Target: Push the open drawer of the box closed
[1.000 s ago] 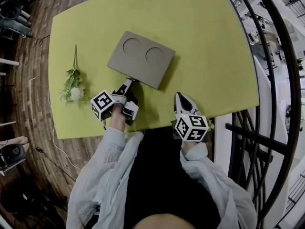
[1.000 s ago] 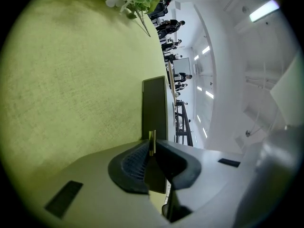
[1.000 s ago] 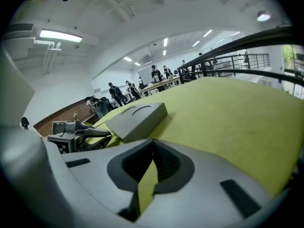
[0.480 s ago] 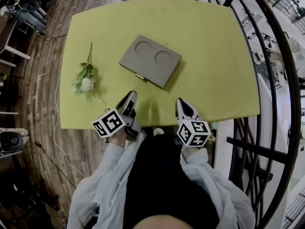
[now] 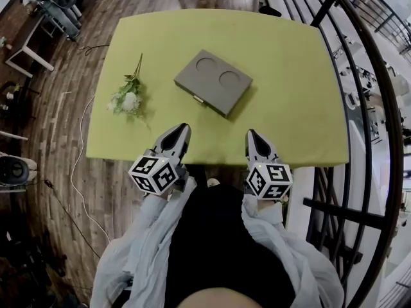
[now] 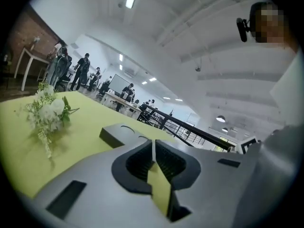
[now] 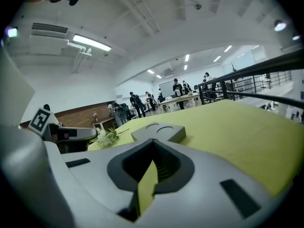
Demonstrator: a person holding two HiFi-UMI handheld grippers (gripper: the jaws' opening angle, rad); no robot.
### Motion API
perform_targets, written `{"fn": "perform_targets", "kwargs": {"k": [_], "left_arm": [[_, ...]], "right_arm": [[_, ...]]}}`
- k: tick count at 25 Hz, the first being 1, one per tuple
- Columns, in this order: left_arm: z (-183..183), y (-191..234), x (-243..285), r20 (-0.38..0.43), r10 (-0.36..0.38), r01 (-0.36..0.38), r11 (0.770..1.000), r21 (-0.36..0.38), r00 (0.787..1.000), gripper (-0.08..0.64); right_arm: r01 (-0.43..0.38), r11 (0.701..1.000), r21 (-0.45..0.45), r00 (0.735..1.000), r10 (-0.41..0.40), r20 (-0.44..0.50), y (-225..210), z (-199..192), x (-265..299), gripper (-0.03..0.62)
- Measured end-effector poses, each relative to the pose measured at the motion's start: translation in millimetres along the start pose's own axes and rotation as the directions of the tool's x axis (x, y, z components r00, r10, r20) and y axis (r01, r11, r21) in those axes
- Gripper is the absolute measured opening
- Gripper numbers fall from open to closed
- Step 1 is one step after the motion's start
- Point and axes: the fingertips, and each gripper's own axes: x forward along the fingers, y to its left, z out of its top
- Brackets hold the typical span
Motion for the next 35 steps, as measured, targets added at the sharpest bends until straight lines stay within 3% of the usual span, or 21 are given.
{"fn": "perform_targets", "kwargs": {"k": [5, 9, 11, 19, 35], "left_arm": [[-14, -13, -15, -0.008, -0.034, 0.034, 0.992, 0.122, 0.999, 0.026], [-19, -20, -28, -0.028, -0.008, 0.016, 0.952, 0.304, 1.000, 0.020], [-20, -23, -31, -0.034, -0.009, 0.020, 0.936, 0.350, 0.999, 0.017], [-17, -35, -27, -0.039, -0.047, 0.058, 0.933, 0.356, 0.998, 0.015], [-17, -28, -28, -0.049, -0.028, 0.044, 0.930, 0.364, 0.998, 0.015]], "right_arm": [[-0.080, 0.996, -0.045, 0.996, 0.082, 0.031, 21, 8, -12, 0.007], [-0.133, 0.990, -0.045, 0.990, 0.134, 0.037, 32, 7, -23, 0.006], [-0.145, 0.988, -0.055, 0.988, 0.147, 0.043, 35, 7, -28, 0.006], [-0.129, 0.987, -0.092, 0.989, 0.134, 0.055, 36, 10, -36, 0.006], [-0.131, 0.987, -0.096, 0.990, 0.135, 0.040, 41, 7, -32, 0.006]]}}
